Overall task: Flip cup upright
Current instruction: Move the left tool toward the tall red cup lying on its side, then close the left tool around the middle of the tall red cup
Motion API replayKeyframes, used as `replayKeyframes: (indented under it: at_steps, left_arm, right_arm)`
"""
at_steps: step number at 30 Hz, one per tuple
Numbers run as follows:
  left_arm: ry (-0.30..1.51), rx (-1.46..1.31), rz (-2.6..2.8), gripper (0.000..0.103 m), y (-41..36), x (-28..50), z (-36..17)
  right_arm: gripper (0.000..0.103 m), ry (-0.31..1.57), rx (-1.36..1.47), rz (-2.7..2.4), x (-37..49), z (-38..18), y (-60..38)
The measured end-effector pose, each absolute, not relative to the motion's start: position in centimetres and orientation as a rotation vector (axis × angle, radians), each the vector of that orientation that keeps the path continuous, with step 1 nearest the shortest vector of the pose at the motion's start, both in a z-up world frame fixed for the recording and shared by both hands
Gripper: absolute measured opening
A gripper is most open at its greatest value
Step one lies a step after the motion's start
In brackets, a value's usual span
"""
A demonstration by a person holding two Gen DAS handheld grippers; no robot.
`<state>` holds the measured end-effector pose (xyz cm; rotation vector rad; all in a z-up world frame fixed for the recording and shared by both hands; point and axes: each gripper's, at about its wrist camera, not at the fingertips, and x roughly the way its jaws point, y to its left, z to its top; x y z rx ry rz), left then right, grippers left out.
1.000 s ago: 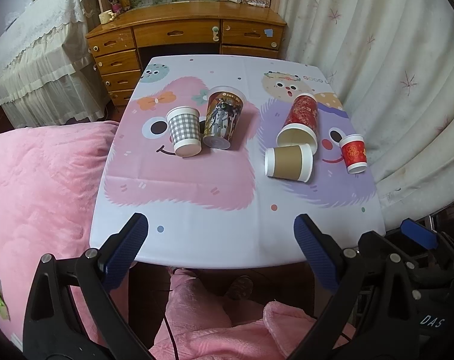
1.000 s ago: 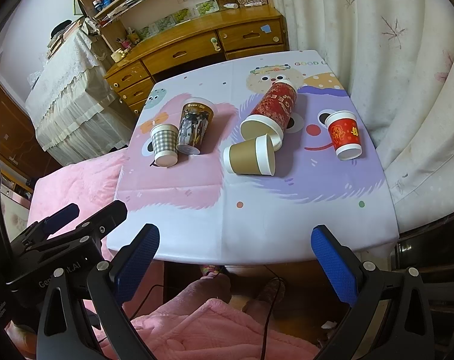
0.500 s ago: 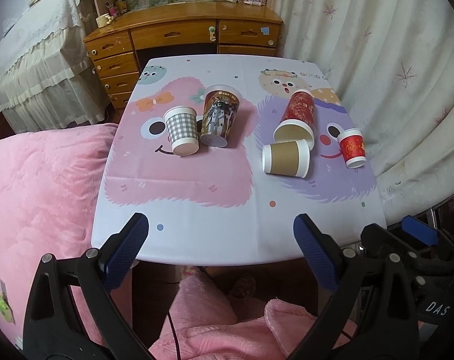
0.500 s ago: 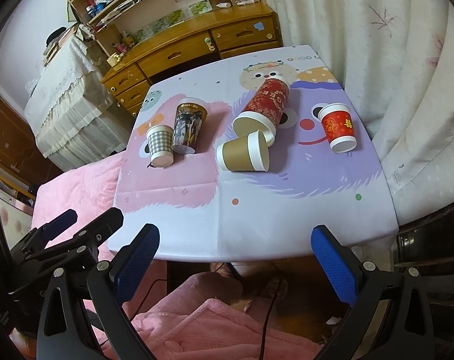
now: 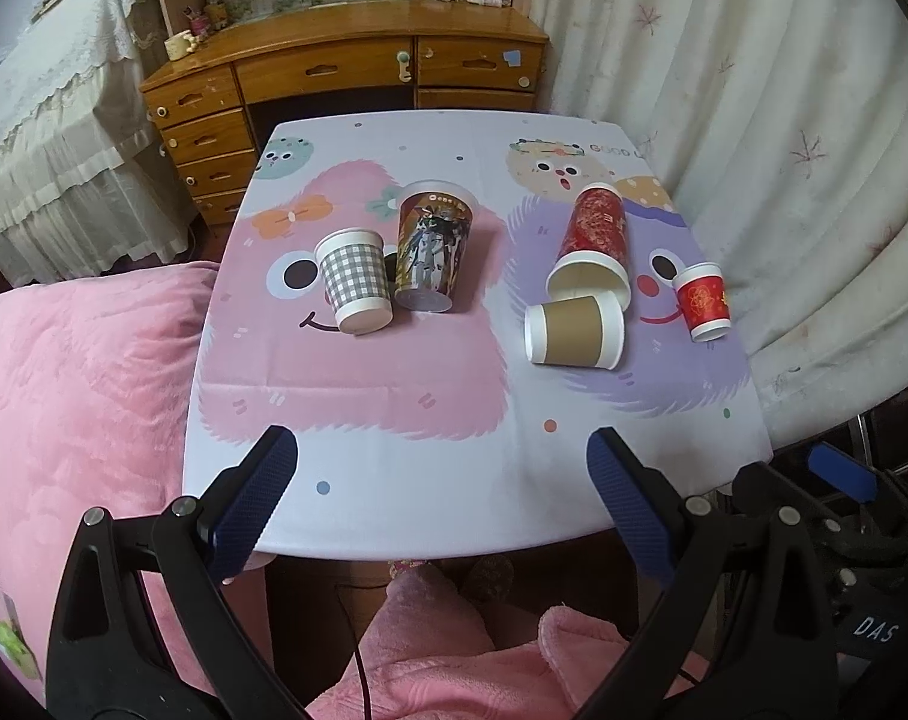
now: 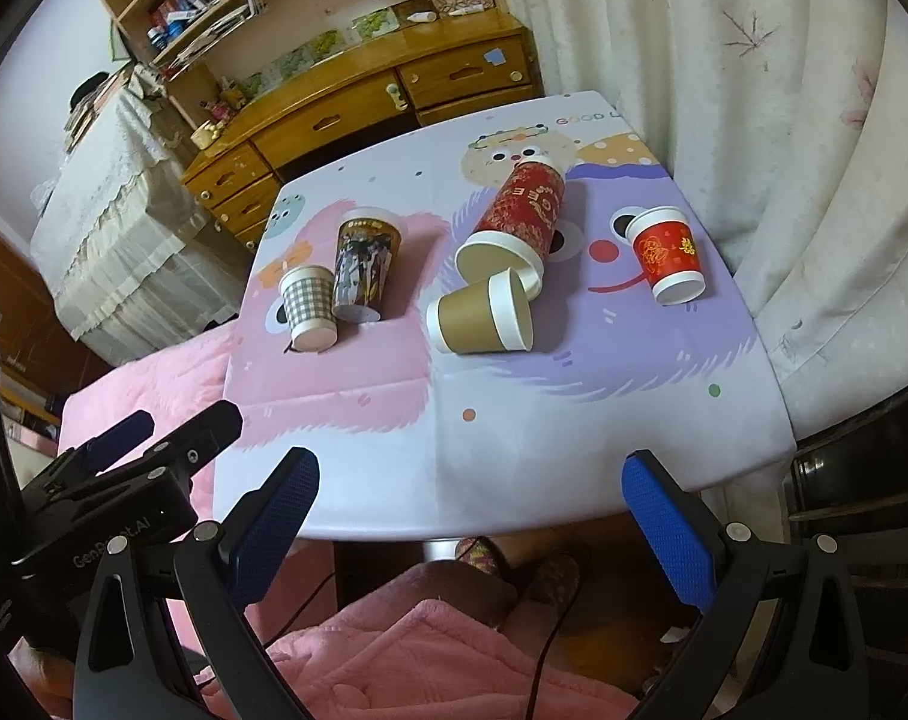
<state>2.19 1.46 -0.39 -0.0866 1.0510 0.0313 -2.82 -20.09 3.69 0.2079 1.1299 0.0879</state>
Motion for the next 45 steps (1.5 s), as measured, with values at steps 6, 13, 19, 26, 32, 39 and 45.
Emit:
replayKeyframes:
  at_steps: [6,13,19,26,32,39,45]
  left_arm:
    - [1.052,-0.108,-0.016,0.096,3.6,3.8,0.1]
    - [1.091,-0.117,-0.081,0.096,4.8,5.2,-1.3]
    - [1.113,-0.126,-0.121,0.096,4.9,6.7,-2.3]
    - [1.131,-0.144,-0.129,0.096,4.0,8.4,-2.7]
    - [1.188,-0.123,-0.179,0.096,0.9,11.9,-2.9]
    - [1.328,-0.121,-0.219,0.096,-4.5,18.6,-5.2]
    - [1.468,-0.119,-0.218,0.096,-9.4,26.0,-8.4]
  right_arm:
    - [0.103,1.104,0.196,0.054,-1.8,4.7,-18.4]
    - [0.103,1.058,0.143,0.034,-1.4,5.1,-15.1]
    - [0.103,1.059,0.151,0.005,-1.4,4.8,-14.6]
    - [0.103,1.082,0.128,-0.001,0.8,4.0,-16.9]
    - [0.103,1.127,0.129,0.036,5.0,3.3,-21.4]
    - [0.103,1.204,0.102,0.053,10.5,1.8,-27.2]
    - [0.103,1.270,0.093,0.102,14.4,-0.5,-31.5]
